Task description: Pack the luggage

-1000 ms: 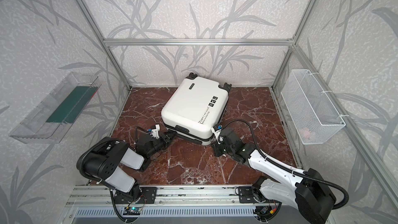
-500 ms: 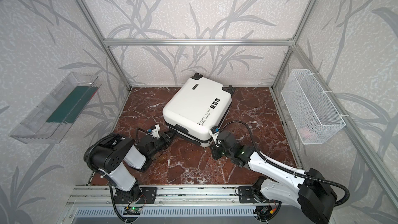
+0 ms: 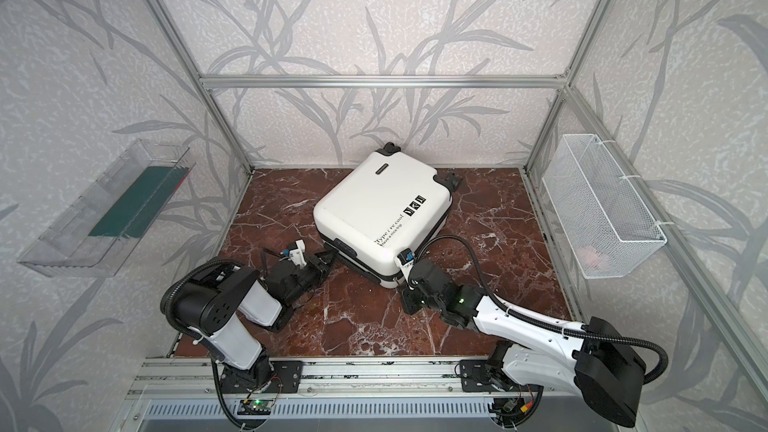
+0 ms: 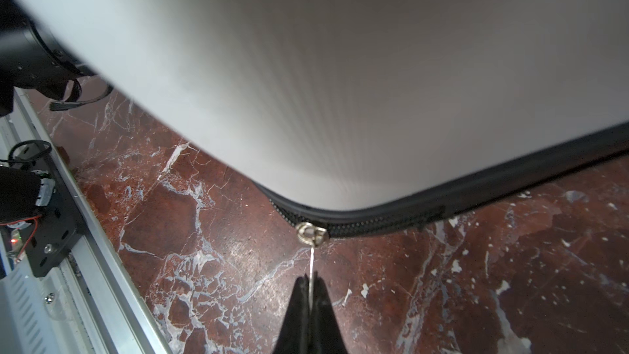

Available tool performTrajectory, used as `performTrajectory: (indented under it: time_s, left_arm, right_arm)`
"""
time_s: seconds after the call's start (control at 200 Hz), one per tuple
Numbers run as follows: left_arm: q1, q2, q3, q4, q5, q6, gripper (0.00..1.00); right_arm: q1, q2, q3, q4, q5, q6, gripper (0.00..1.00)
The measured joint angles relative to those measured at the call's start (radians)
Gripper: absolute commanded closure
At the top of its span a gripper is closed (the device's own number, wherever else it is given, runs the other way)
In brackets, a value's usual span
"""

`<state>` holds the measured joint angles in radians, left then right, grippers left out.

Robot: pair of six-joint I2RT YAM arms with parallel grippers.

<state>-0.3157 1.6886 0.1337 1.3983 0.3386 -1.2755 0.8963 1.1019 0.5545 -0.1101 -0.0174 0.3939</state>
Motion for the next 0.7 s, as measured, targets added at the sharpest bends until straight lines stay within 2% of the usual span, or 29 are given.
performTrajectory:
  time_s: [0.15, 0.285, 0.455, 0.7]
  left_arm:
    - [-0.016, -0.039, -0.016, -0.031, -0.022, 0.000, 1.00]
    - [-0.067, -0.074, -0.023, -0.066, -0.068, 0.001, 1.00]
    - [-0.175, -0.112, -0.009, -0.134, -0.177, 0.007, 1.00]
    - [-0.338, -0.126, 0.104, -0.308, -0.298, 0.030, 0.99]
  right_arm:
    - [-0.054, -0.010, 0.000, -0.007, -0.038, 0.025, 1.00]
    - [-0.106, -0.016, 0.000, -0.017, -0.070, 0.036, 1.00]
    - [-0.177, -0.024, -0.002, -0.037, -0.074, 0.048, 1.00]
    - [-0.353, -0.043, -0.023, -0.037, -0.093, 0.051, 1.00]
